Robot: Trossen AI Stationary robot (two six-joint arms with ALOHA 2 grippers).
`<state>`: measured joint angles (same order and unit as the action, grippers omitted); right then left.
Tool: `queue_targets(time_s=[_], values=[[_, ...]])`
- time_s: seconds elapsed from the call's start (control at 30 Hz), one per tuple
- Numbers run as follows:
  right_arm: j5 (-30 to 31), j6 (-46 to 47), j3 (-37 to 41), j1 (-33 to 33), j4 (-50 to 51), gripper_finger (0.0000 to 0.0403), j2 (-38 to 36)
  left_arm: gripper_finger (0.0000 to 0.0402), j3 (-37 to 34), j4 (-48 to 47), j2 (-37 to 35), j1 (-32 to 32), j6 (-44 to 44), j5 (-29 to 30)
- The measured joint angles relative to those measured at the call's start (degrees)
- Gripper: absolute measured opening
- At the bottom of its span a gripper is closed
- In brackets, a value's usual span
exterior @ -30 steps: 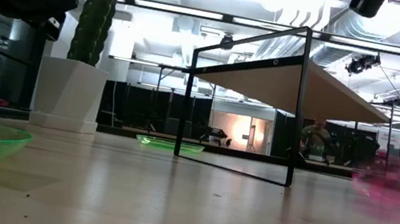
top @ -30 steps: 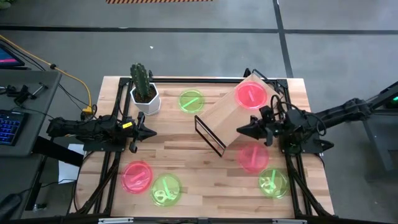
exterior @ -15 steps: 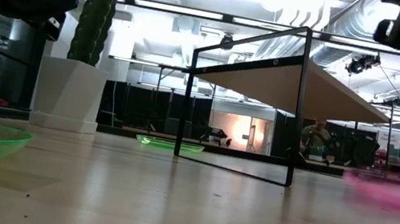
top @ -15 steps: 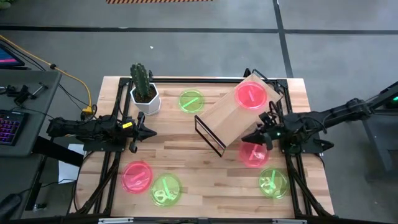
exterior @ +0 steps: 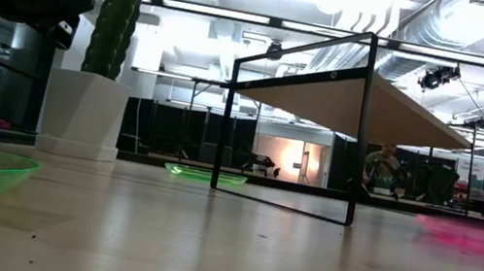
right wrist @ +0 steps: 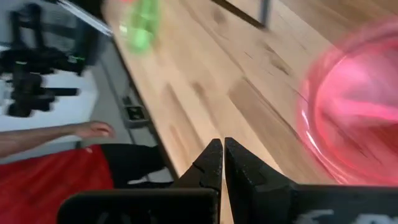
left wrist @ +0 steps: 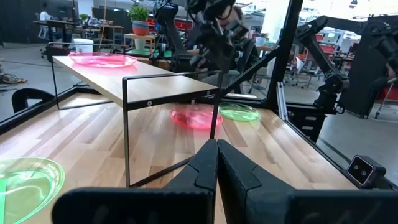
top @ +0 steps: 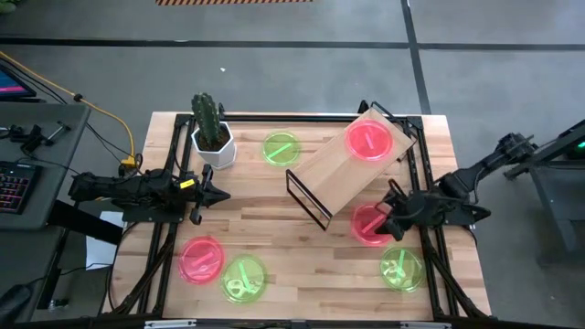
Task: Place and stack plates onto a shelf
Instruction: Stack the top pink plate on the top of the pink plate
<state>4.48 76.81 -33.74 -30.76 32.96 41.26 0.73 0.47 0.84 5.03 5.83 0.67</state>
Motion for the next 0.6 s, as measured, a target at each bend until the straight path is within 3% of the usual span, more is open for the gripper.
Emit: queue_targets(time_s=[0.3,0.6], values=[[9.20,16.17,0.02,-7.39,8.51,0.0023,6.96,0.0001,0.00,-0.02,-0.02,0.00,0.00,0.00],[18.80,34.04,0.04,-11.00,17.02,0.0171,16.07,0.0001,0.00,0.00,0.00,0.01,0.00,0.00]])
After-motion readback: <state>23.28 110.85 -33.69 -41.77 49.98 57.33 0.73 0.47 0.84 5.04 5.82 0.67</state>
